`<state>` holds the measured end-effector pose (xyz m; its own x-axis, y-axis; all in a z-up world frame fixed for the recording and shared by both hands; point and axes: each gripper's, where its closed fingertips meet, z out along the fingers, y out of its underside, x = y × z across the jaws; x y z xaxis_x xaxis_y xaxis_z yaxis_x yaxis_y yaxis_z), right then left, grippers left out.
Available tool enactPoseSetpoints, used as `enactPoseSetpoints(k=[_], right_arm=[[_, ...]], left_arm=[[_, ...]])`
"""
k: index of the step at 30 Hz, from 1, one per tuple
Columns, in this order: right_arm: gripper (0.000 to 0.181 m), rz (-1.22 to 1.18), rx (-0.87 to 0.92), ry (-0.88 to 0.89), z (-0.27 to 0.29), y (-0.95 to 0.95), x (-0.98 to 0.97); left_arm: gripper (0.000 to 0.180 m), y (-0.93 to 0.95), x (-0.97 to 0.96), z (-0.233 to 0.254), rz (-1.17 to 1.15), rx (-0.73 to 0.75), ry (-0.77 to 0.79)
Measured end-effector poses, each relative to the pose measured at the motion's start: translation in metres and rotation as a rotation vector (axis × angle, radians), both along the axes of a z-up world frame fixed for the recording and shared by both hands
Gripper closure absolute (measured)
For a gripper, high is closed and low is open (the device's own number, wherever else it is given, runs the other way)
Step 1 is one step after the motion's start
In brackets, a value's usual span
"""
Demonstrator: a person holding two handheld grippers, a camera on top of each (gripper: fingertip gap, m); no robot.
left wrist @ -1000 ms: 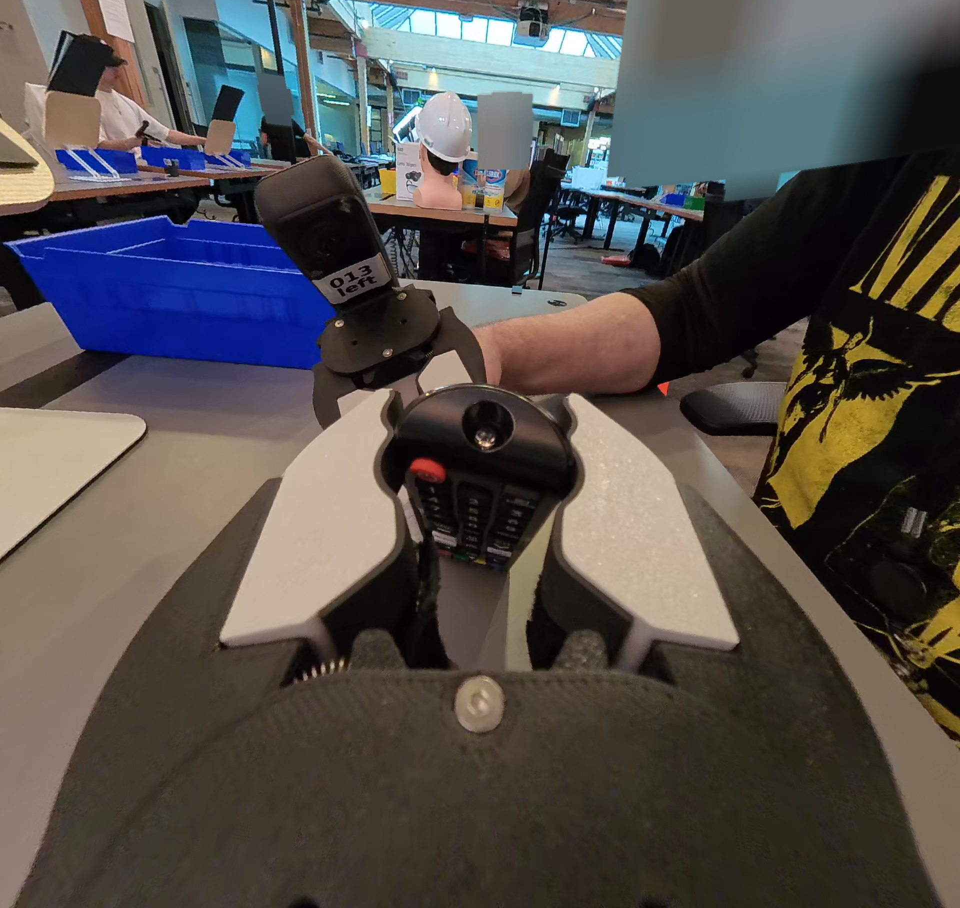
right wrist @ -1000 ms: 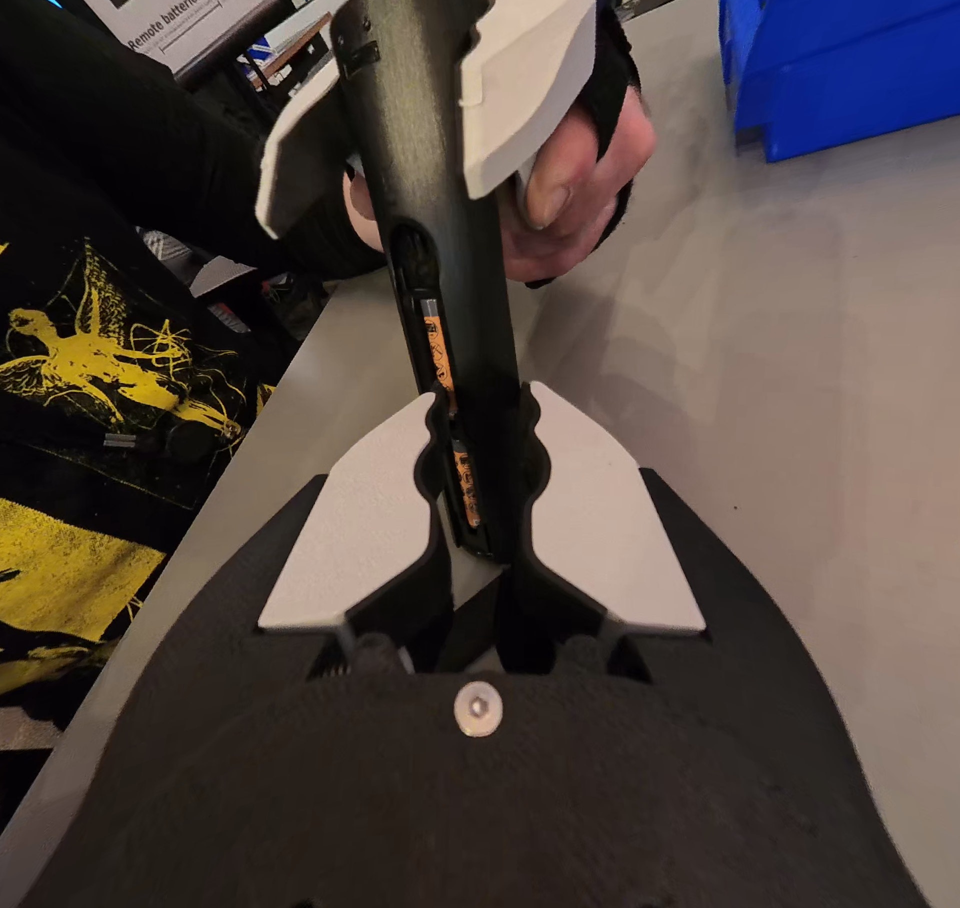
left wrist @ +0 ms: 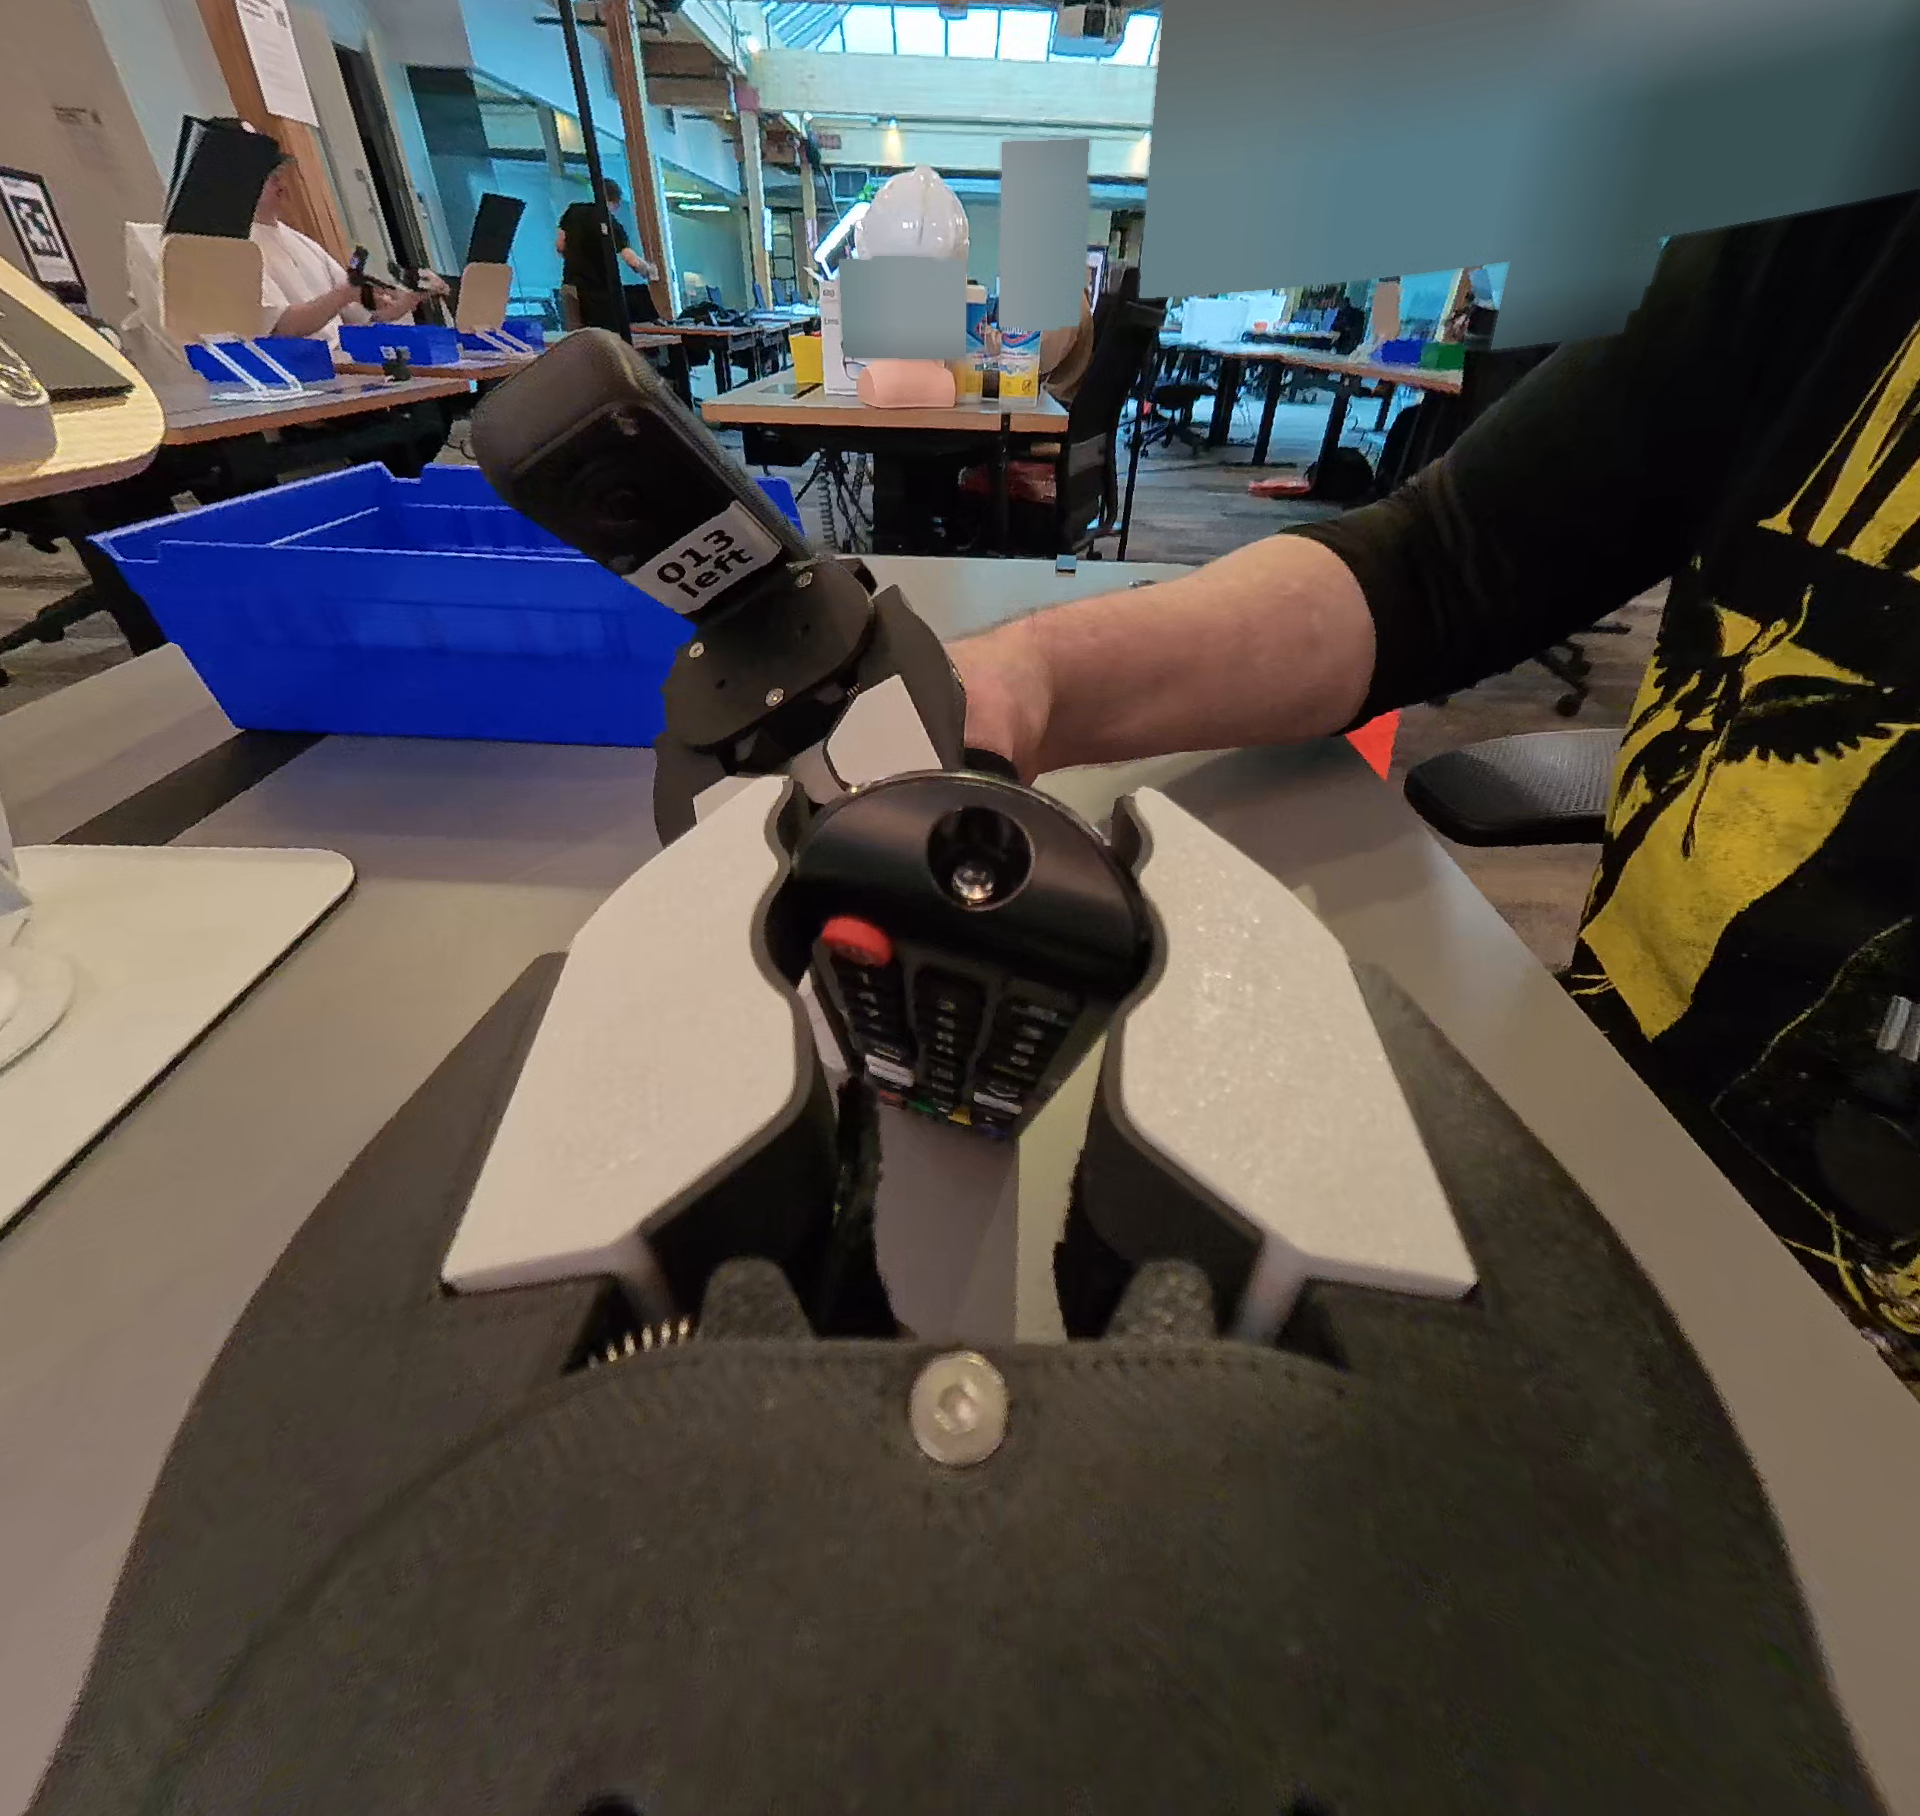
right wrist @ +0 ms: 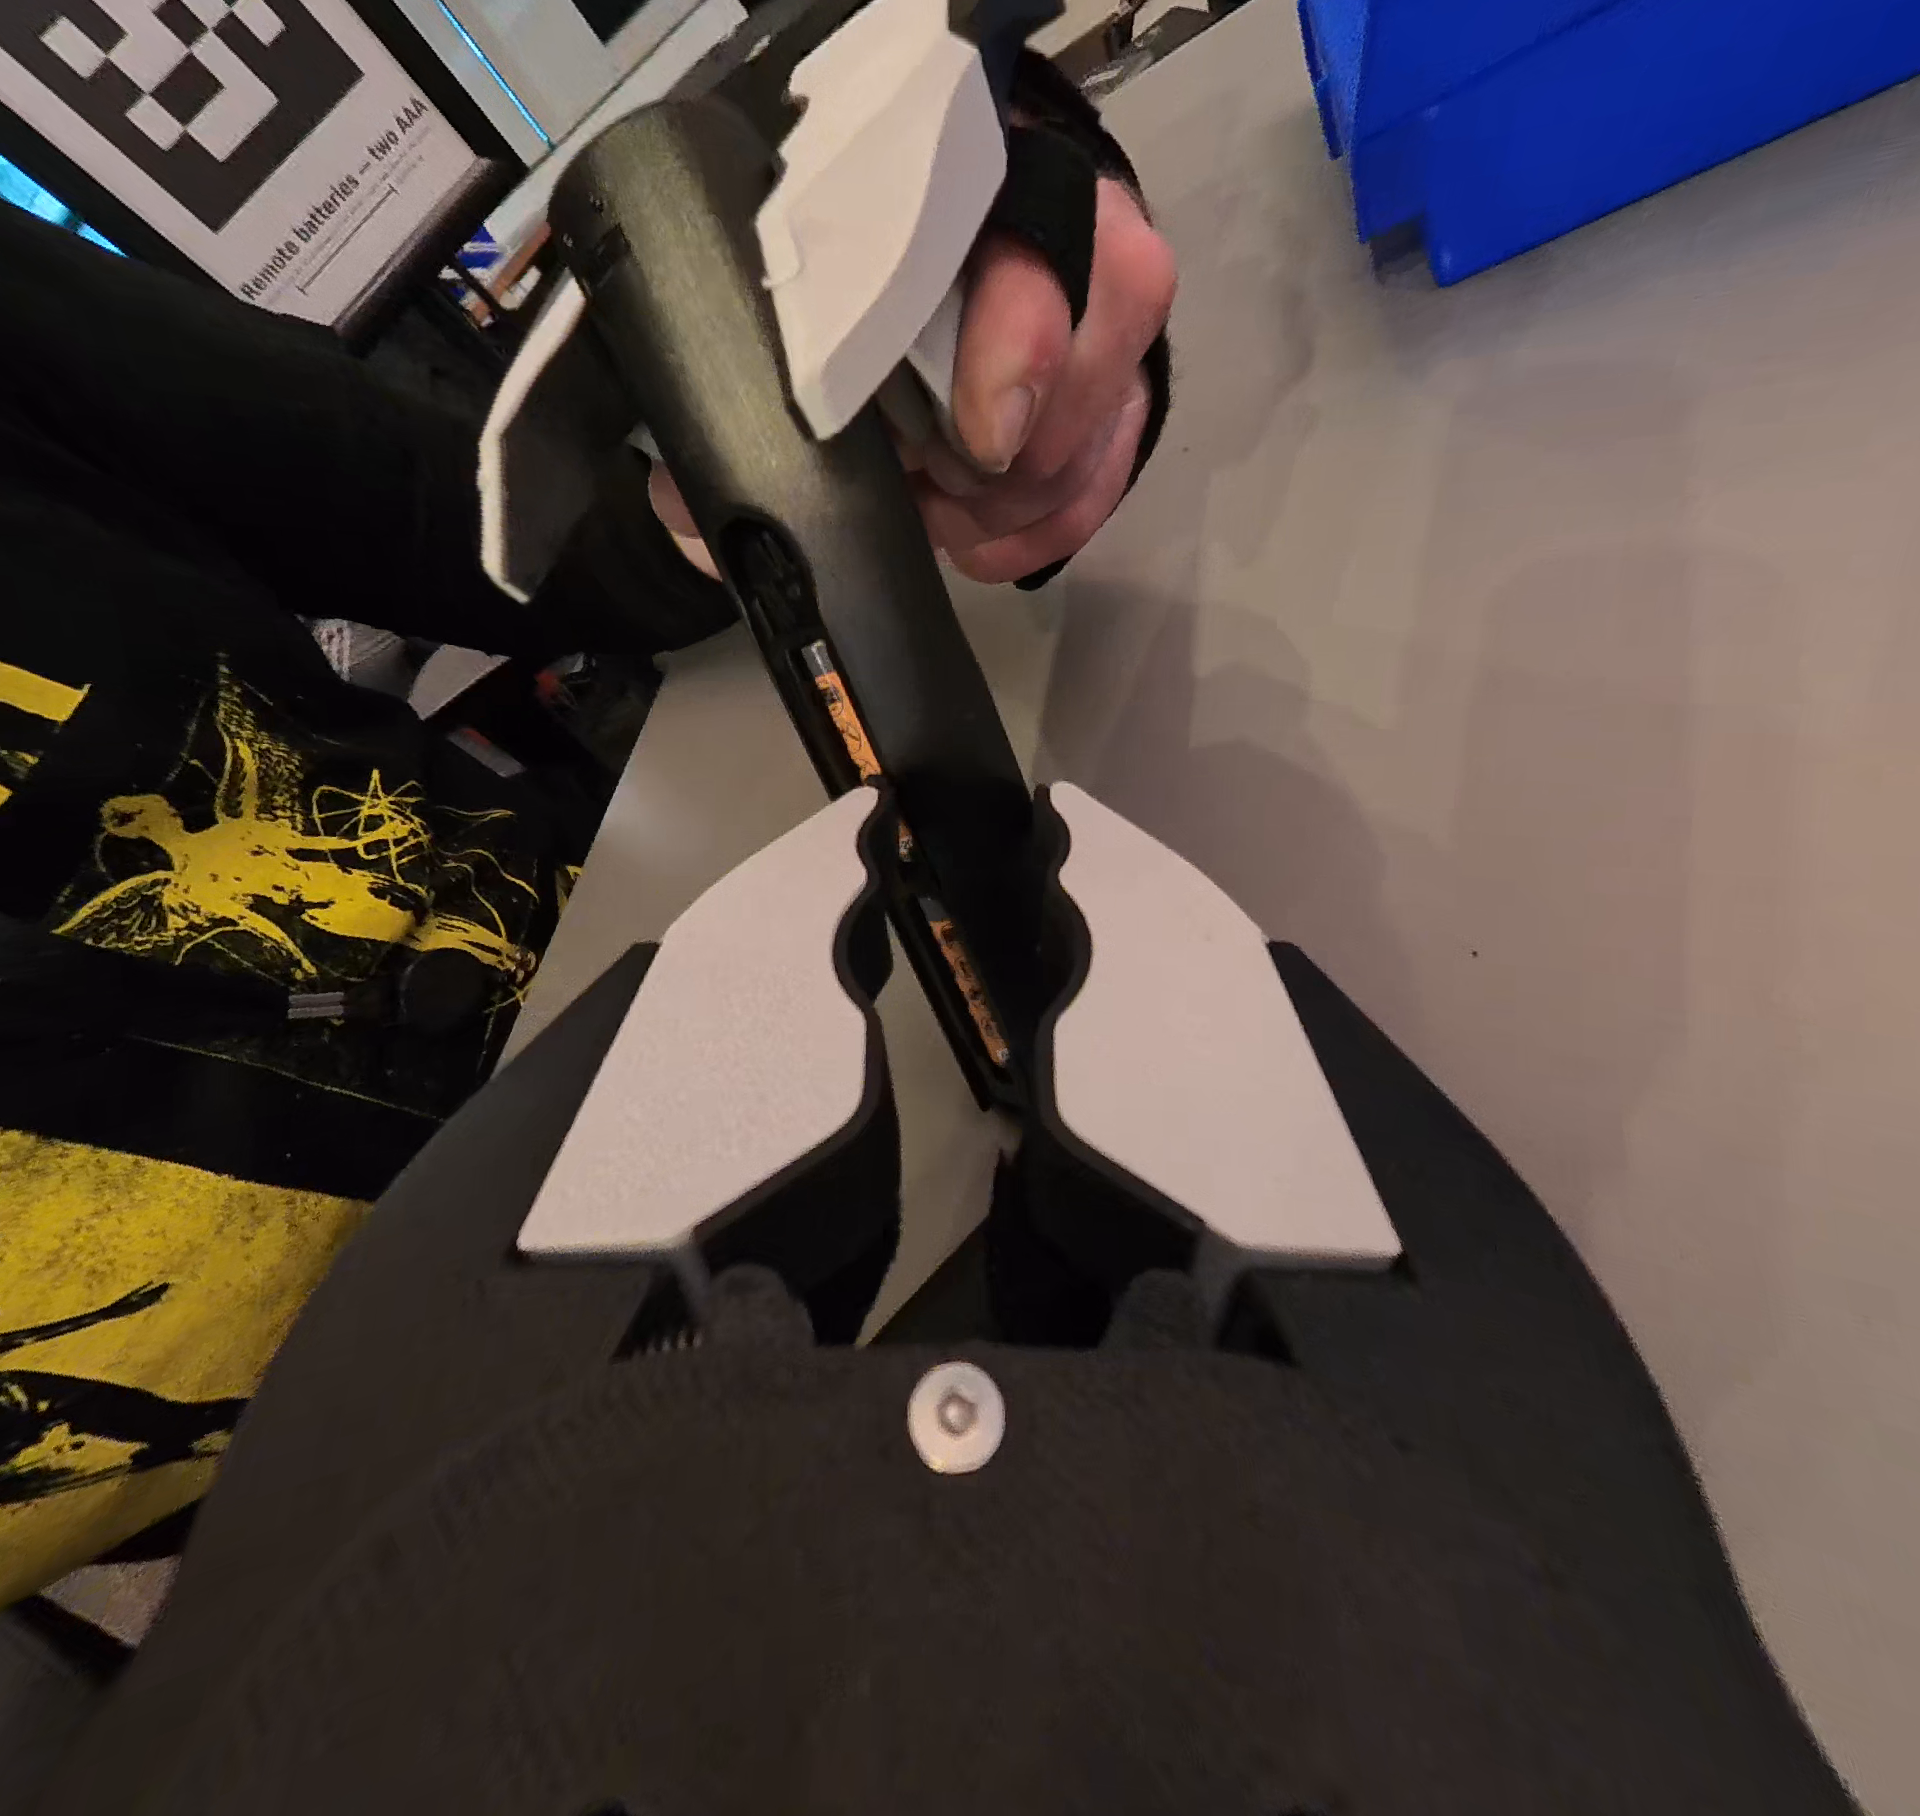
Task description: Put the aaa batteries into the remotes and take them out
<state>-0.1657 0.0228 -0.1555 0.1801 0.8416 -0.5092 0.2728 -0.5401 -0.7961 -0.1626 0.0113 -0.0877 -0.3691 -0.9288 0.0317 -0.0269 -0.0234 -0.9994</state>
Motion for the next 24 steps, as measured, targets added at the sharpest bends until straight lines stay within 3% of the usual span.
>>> enactPoseSetpoints(k=[11, 15, 24], right_arm=[[0.153, 0.023, 0.075, 0.024, -0.002, -0.008, -0.005], [0.146, 0.043, 0.026, 0.115, 0.008, -0.011, -0.01], [0.151, 0.097, -0.018, 0.062, -0.001, -0.011, 0.002]], left_arm=[[0.123, -0.009, 0.0, 0.004, -0.01, 0.032, -0.007], [0.124, -0.008, 0.001, -0.006, -0.003, 0.064, 0.031], [0.124, -0.007, 0.003, -0.006, -0.003, 0.066, 0.032]])
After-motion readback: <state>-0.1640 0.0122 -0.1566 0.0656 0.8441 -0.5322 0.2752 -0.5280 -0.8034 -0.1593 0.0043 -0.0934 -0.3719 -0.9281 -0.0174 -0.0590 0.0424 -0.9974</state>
